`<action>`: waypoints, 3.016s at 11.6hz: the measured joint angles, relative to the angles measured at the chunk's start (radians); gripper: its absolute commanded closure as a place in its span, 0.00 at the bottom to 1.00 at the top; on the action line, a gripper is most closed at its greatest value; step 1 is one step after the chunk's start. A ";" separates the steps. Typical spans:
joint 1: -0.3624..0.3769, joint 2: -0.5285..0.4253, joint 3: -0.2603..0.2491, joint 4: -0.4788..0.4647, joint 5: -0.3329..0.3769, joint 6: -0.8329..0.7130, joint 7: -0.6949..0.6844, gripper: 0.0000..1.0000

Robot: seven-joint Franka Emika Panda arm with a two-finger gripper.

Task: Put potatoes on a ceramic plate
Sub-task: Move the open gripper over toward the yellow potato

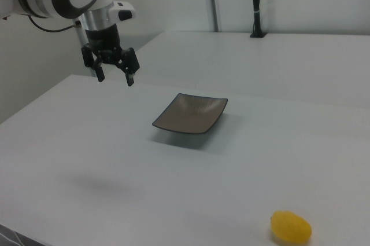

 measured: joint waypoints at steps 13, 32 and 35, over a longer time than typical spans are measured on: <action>0.009 0.000 -0.003 -0.006 -0.001 0.000 -0.063 0.00; -0.427 0.002 -0.025 -0.039 -0.048 -0.001 -1.266 0.00; -0.506 0.026 -0.026 -0.044 -0.107 0.032 -1.464 0.00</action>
